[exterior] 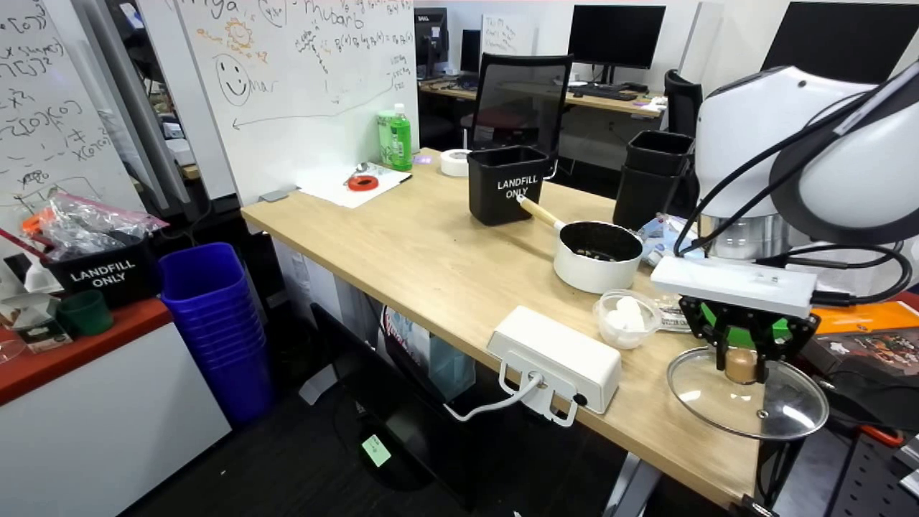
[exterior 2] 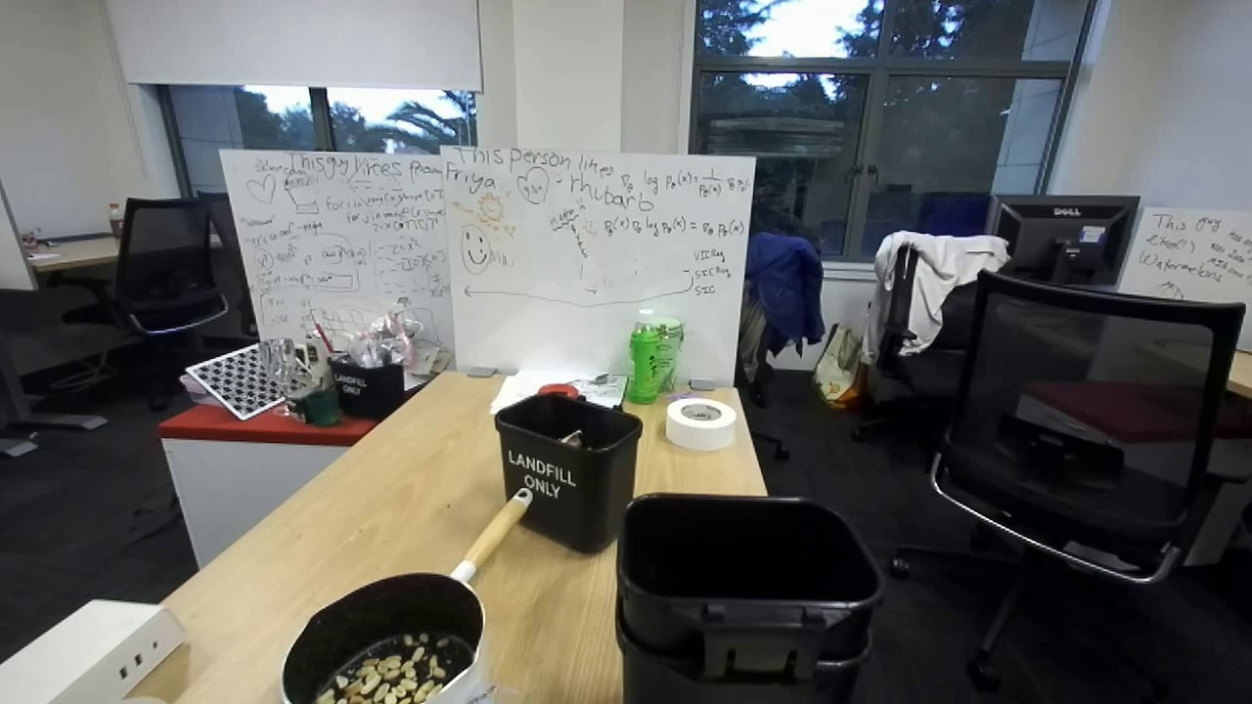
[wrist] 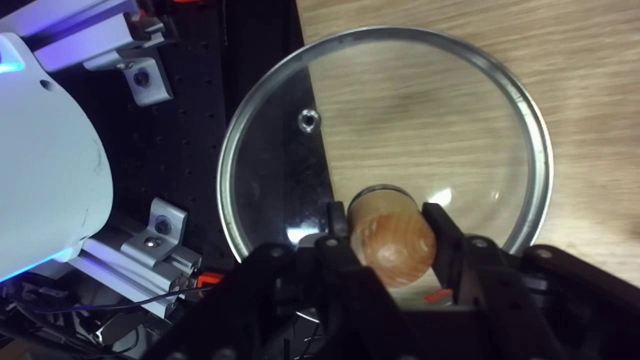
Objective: Remove the glass lid from the white pot
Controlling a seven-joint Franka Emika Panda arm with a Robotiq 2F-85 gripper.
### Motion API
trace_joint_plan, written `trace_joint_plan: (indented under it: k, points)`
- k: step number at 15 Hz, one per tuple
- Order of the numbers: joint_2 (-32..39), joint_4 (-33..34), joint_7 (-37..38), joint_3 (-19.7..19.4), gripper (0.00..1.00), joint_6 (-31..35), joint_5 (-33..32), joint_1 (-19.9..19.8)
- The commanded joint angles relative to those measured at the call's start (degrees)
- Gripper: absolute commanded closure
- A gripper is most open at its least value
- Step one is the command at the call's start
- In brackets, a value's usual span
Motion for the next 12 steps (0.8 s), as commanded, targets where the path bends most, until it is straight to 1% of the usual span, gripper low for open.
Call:
trace_joint_plan:
  k: [1,7,8,9,10,11,12]
  points:
    - [2.3,0.2,-0.4,0.1,0.84,3.7,1.2,0.5]
    - [4.7,0.4,0.3,-0.3,0.84,9.2,-0.4,1.2]
    - [4.9,0.5,0.2,-0.4,0.78,9.6,-0.4,1.3]
    - [5.0,0.5,0.1,-0.4,0.59,9.8,-0.4,1.3]
    - [5.2,0.6,0.1,-0.5,0.34,9.9,-0.5,1.3]
    - [5.4,0.6,0.0,-0.6,0.33,9.9,-0.4,1.3]
    - [5.5,0.7,-0.1,-0.6,0.29,9.9,-0.3,1.3]
